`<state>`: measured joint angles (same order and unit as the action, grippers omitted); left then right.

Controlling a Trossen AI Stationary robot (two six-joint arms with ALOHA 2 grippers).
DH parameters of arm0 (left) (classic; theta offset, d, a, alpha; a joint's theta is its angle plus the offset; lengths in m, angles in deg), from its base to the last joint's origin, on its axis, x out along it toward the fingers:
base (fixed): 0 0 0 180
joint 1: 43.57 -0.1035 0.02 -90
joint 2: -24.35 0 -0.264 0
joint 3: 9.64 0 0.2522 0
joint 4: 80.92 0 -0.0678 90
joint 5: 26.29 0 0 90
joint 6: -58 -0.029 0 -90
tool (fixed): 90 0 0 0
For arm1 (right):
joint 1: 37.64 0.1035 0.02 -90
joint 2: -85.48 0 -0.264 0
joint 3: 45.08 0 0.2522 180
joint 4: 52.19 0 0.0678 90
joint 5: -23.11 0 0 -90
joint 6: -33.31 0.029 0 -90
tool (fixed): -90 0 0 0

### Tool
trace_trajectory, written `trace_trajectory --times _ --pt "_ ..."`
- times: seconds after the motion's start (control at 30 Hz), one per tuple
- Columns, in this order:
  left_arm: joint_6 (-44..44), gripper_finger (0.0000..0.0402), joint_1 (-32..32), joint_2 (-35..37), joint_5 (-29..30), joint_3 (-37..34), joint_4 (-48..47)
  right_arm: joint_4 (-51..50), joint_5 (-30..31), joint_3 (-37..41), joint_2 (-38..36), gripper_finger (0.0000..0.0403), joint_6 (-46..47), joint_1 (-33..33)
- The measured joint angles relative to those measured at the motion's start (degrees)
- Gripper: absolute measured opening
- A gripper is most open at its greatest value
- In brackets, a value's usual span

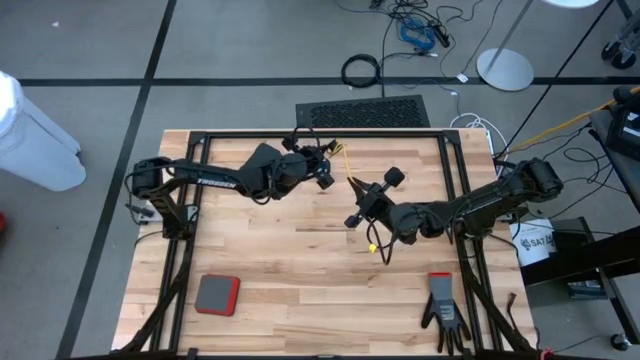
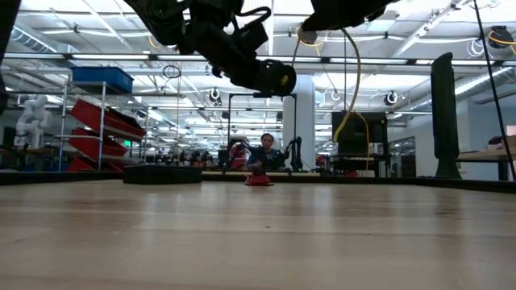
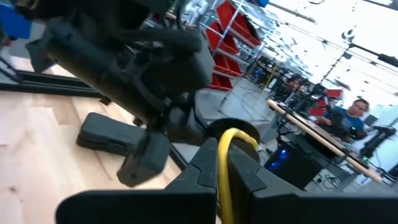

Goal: Coil cords
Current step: Coil the yellow wire onto the black spool

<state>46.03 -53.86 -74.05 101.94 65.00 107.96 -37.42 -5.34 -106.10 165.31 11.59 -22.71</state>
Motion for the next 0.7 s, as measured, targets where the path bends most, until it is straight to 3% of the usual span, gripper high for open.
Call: trace_trajectory --times 0.27,0.7 --pt "1.3 0.0 0.1 -1.5 -2.4 0.0 3.8 -0.5 -7.7 0.0 4.4 0.0 1.0 -2.8" --pt "3.8 0.0 0.0 -1.6 -9.5 0.0 2.9 -5.9 -8.6 0.0 5.9 0.0 -2.9 -5.1"
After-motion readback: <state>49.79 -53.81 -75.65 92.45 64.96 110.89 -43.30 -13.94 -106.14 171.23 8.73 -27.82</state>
